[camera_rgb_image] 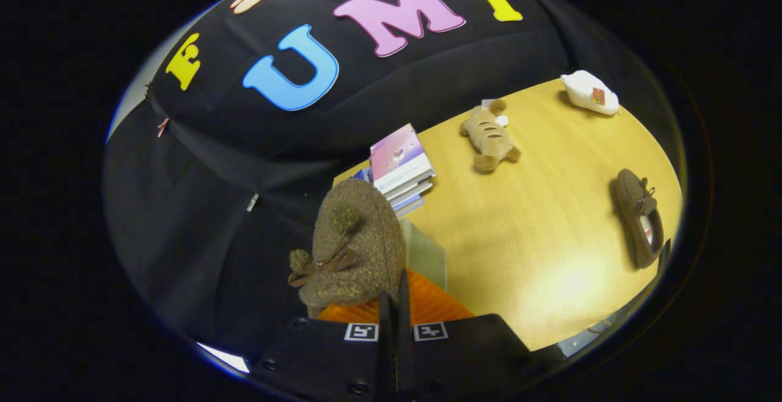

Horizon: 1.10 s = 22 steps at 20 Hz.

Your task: Open the storage box then place both shoes into the box .Put the left shoe in first, then the right shoe, with the right side of both shoes facing outward in a uniform manner.

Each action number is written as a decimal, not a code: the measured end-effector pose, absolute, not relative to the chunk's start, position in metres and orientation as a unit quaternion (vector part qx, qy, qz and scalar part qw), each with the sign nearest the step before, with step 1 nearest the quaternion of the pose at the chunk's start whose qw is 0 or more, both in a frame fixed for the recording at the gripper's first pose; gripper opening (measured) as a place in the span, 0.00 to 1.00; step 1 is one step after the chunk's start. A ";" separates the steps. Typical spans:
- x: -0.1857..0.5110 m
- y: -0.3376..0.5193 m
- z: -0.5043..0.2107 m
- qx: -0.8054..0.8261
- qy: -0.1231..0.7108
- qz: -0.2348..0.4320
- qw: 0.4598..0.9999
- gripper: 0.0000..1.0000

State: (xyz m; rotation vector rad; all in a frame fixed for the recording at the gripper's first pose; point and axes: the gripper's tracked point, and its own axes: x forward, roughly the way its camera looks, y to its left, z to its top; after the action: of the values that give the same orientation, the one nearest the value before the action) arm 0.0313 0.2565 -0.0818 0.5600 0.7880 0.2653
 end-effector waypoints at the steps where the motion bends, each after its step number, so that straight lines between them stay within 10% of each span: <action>1: 0.031 0.272 -0.085 0.269 0.384 0.131 0.874 0.06; 22: 0.054 0.406 -0.233 0.227 0.518 0.057 0.823 0.15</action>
State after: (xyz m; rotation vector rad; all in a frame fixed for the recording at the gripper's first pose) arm 0.0536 0.4064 -0.2331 0.4836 1.1015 0.1219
